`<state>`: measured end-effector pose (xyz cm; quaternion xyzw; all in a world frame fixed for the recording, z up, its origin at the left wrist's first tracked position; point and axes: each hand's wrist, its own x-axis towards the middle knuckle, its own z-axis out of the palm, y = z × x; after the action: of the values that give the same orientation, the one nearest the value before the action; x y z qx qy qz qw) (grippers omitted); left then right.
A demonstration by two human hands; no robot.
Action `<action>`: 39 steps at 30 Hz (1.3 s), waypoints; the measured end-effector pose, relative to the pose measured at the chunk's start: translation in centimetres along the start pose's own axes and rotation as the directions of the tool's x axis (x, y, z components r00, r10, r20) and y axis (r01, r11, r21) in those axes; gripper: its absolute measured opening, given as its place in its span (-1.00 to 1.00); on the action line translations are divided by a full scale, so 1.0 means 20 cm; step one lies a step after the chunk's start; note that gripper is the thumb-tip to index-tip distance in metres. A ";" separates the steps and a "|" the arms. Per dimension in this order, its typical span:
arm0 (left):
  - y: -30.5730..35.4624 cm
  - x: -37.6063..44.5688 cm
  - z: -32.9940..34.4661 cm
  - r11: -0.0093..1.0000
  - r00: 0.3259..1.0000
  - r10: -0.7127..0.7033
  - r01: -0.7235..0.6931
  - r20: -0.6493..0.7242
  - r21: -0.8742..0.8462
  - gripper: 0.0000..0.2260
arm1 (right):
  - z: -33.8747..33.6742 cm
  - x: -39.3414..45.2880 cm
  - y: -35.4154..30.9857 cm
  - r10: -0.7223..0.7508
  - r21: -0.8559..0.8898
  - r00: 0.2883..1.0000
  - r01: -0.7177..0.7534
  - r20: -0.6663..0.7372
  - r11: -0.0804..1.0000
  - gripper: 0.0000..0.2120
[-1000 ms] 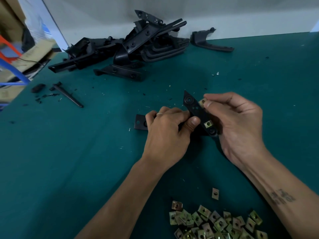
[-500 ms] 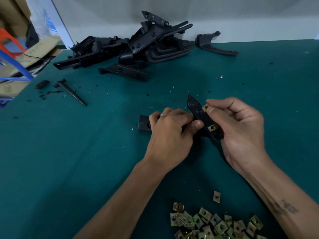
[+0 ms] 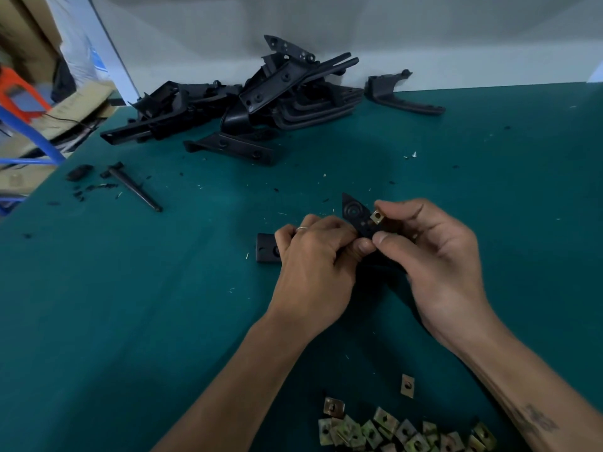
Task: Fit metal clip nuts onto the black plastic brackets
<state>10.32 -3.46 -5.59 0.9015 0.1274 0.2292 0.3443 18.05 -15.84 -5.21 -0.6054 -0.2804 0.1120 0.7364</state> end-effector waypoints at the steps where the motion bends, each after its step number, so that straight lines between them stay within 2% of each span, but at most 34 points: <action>1: 0.00 0.00 0.00 1.000 1.000 0.003 -0.003 0.001 0.003 -0.68 | 0.00 -0.01 0.00 -0.014 -0.022 1.000 0.014 0.002 1.000 -0.70; 6: -0.02 -0.01 0.00 0.999 0.999 0.012 -0.015 -0.052 -0.041 -0.73 | 0.02 -0.03 -0.03 -0.057 -0.017 0.997 0.058 0.050 0.998 -0.74; 13: -0.04 0.00 0.00 0.999 0.995 0.022 -0.024 -0.093 -0.023 -0.75 | 0.03 -0.03 -0.04 -0.017 -0.078 0.989 0.028 0.146 0.997 -0.62; 16: -0.03 -0.01 0.00 0.999 0.996 0.012 -0.015 -0.094 -0.036 -0.75 | 0.04 -0.04 -0.02 -0.020 -0.156 0.994 0.036 0.103 0.987 -0.66; 19: -0.01 0.00 0.00 0.999 0.995 0.006 -0.011 -0.100 -0.047 -0.76 | 0.04 -0.04 0.00 -0.078 -0.156 0.997 0.078 0.007 0.985 -0.79; 21: 0.00 0.00 -0.01 0.997 0.993 -0.004 -0.006 -0.118 -0.079 -0.73 | 0.04 -0.04 0.00 -0.105 -0.162 0.994 0.104 -0.001 0.981 -0.82; 27: 0.01 0.01 -0.01 0.995 0.990 -0.055 0.044 -0.131 -0.091 -0.74 | -0.02 -0.02 -0.01 -0.147 -0.415 0.969 0.219 0.198 0.883 -0.60; 31: -0.01 0.01 0.00 0.993 0.986 -0.042 0.022 -0.163 -0.119 -0.74 | -0.02 -0.01 0.00 -0.245 -0.527 0.942 0.331 0.229 0.783 -0.66; 35: -0.01 0.01 0.00 0.995 0.980 -0.034 0.014 -0.198 -0.102 -0.74 | -0.03 0.01 0.00 -0.233 -0.529 0.939 0.335 0.252 0.780 -0.67; 37: 0.00 0.02 0.00 0.994 0.978 -0.028 0.005 -0.206 -0.108 -0.67 | -0.03 0.00 0.00 -0.239 -0.477 0.944 0.323 0.230 0.817 -0.66; 39: 0.00 0.02 0.00 0.992 0.974 -0.031 0.003 -0.223 -0.122 -0.62 | -0.02 -0.01 0.01 -0.273 -0.488 0.944 0.330 0.185 0.808 -0.64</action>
<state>10.69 -3.17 -5.42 0.8461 0.1590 0.3341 0.3838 18.22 -16.24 -5.59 -0.7201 -0.4309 -0.0532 0.5412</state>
